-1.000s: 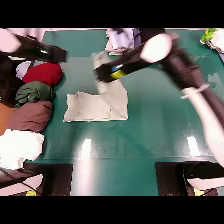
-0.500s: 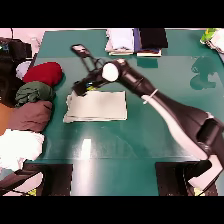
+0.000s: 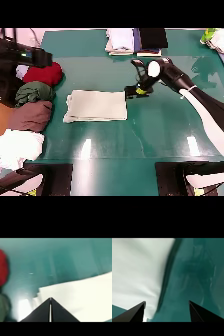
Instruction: Fold the shirts.
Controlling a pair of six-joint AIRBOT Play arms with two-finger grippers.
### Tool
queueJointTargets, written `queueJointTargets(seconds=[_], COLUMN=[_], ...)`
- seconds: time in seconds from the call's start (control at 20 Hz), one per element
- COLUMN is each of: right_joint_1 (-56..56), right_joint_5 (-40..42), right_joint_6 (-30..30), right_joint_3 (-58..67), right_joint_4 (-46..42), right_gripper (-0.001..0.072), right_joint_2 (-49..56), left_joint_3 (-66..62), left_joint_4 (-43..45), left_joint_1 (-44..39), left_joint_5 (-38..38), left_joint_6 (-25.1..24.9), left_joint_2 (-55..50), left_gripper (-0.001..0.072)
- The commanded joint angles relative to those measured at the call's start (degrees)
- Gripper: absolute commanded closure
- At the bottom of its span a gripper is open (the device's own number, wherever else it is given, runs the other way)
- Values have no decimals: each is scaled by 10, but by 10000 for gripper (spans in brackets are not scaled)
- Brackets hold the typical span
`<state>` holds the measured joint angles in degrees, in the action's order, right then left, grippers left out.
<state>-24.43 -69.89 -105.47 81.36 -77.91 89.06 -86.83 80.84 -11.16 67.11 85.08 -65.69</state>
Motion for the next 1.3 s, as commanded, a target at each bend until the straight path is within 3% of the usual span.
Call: queueJointTargets(seconds=[0.0, 0.4, 0.45, 0.5, 0.55, 0.65, 0.95, 1.25], right_joint_1=[16, -41, -47, -52, -54, -56, 3, 224], right_joint_5=[19, 104, 115, 126, 140, 167, 159, 40], right_joint_6=[-28, -56, -57, -57, -57, -52, -40, 6], right_joint_3=[-45, -45, -45, -45, -45, -45, -45, -45], right_joint_4=[59, 109, 109, 107, 104, 103, 12, -126], right_gripper=[100, 120, 153, 203, 318, 682, 696, 696], right_joint_2=[10, 90, 93, 94, 93, 87, -4, -155], left_joint_3=[11, 11, 11, 11, 11, 11, 11, 11], left_joint_4=[-3, -3, -3, -3, -3, -3, -2, -3], left_joint_1=[-38, -46, -46, -46, -46, -46, -71, -127], left_joint_5=[-9, 6, 6, 6, 6, 7, 9, 9], left_joint_6=[-1, -1, -1, -1, -1, -1, -1, -11], left_joint_2=[-25, -35, -35, -35, -35, -35, -35, -35], left_gripper=[680, 680, 680, 680, 679, 680, 681, 680])
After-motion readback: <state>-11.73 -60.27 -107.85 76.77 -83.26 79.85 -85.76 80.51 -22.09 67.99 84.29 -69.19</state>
